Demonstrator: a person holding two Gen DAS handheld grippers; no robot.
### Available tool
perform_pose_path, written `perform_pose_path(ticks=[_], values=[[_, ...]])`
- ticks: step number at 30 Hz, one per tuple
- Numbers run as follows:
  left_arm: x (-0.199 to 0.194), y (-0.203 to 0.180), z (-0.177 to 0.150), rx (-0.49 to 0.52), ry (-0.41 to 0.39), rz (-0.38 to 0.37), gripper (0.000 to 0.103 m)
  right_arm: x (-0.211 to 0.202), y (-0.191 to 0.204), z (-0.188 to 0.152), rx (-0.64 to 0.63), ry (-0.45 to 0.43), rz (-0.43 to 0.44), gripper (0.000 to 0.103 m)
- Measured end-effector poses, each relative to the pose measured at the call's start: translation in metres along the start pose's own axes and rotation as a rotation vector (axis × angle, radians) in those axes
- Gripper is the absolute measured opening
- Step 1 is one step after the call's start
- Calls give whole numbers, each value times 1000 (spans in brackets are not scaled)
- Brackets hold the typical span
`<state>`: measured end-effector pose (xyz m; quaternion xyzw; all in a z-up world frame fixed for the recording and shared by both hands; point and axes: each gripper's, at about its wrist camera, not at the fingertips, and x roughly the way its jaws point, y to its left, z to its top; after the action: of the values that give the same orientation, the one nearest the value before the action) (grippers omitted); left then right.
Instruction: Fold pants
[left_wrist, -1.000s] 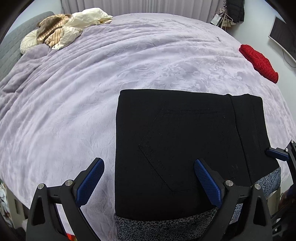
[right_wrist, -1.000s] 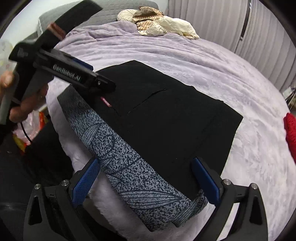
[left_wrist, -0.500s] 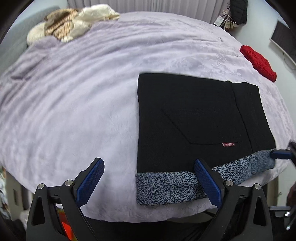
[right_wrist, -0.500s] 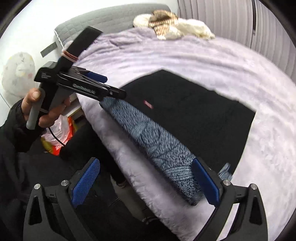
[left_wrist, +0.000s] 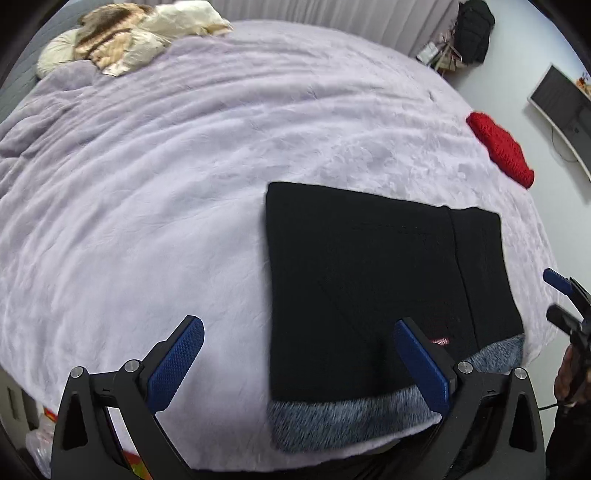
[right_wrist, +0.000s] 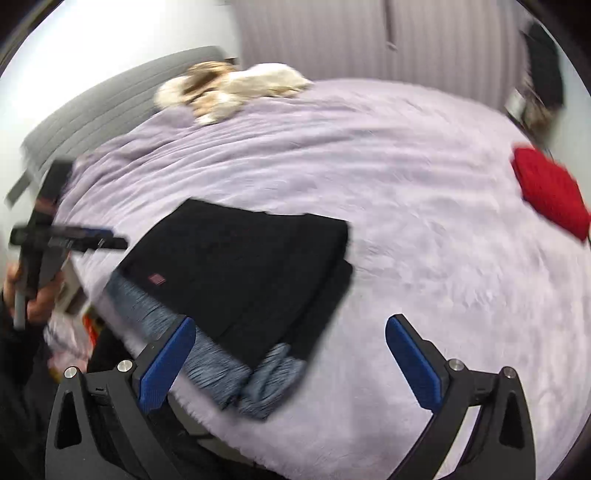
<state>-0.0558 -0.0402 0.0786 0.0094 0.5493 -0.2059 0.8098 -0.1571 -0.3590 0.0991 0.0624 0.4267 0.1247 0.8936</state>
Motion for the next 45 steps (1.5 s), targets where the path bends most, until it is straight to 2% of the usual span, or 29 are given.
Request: perform_pose_path(ticks=[3,5,9,12,14,19,22,26,28,30,31,32,35,37,39,45], values=[[35,-6,8,-9,100,-68,103,33,-30,3,169,66,65,103],[47,-6,10,-36,124,-128,103,52,-41,-1,226,114,117,103],[59,1,10,-75,141,-215,103,82,-42,-7,231,168,191,103],[70,9,10,-110,145,-302,103,101,-24,-10,210,180,229,103],[74,11,9,-132,133,-331,103,116,-14,-11,195,195,269,103],[72,-7,5,-109,92,-297,103,130,-7,-10,205,171,284,103],[75,-4,3,-116,85,-324,103,131,-8,-11,211,172,296,103],[78,-7,6,-107,97,-327,103,124,-2,-15,219,149,242,103],[75,-12,7,-98,89,-304,96,122,0,-17,188,130,232,103],[64,-22,6,-61,53,-275,82,122,3,-14,197,145,216,103],[56,-28,5,-40,37,-263,80,119,5,-13,204,147,207,102],[50,-33,5,-24,26,-250,77,116,7,-11,210,138,207,100],[36,-46,8,-17,15,-210,71,98,23,-6,147,69,217,85],[28,-54,14,-17,14,-184,68,83,20,-3,134,49,236,64],[18,-67,21,-12,6,-204,68,71,10,2,163,41,279,63],[9,-137,54,72,-3,-258,68,22,-30,20,154,-41,200,63]])
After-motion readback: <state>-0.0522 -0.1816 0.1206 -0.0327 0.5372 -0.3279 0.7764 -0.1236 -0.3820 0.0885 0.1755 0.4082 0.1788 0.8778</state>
